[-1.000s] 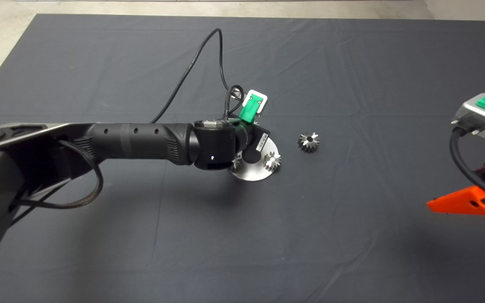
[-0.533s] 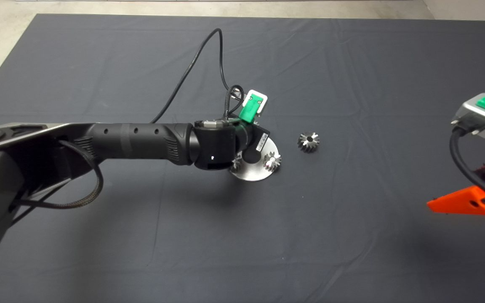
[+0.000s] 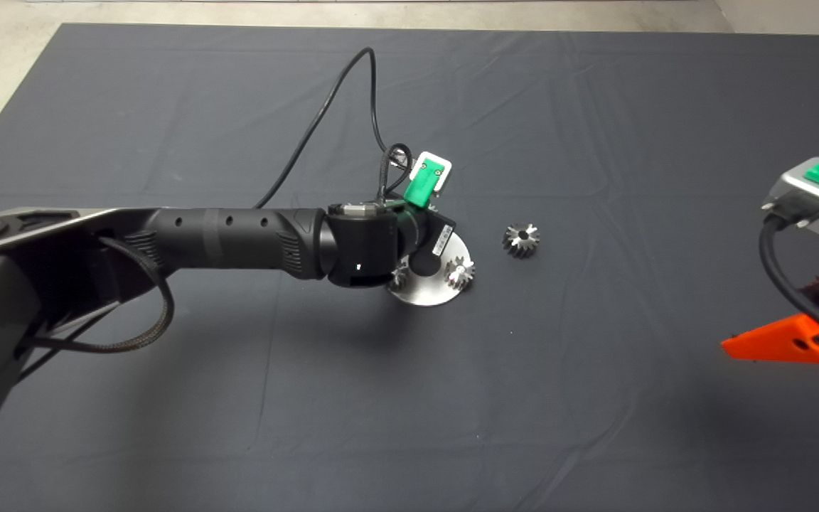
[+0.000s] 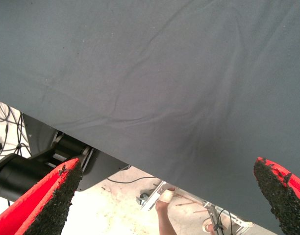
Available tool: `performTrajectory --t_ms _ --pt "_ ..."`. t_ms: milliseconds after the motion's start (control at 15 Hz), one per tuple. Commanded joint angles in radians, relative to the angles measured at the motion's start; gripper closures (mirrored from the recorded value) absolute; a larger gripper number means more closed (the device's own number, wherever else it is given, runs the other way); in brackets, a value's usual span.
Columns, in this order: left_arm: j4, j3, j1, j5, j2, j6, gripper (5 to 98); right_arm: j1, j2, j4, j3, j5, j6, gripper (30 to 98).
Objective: Remove an incorrectly installed larger gear and replace it with the correct smaller gear
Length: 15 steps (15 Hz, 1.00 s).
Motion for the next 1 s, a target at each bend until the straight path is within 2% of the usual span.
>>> performTrajectory --t_ms 0,800,933 --pt "0.016 0.022 -0.019 -0.003 -0.003 0.005 78.6 0.022 0.000 0.032 0.004 0.002 0.006 36.2" --pt "0.014 0.023 -0.018 0.000 -0.001 -0.001 74.7 0.022 0.001 0.032 0.004 0.002 0.006 36.2" --pt "-0.001 0.043 -0.018 0.005 0.000 -0.001 73.9 0.022 0.001 0.032 0.004 0.002 0.006 36.2"
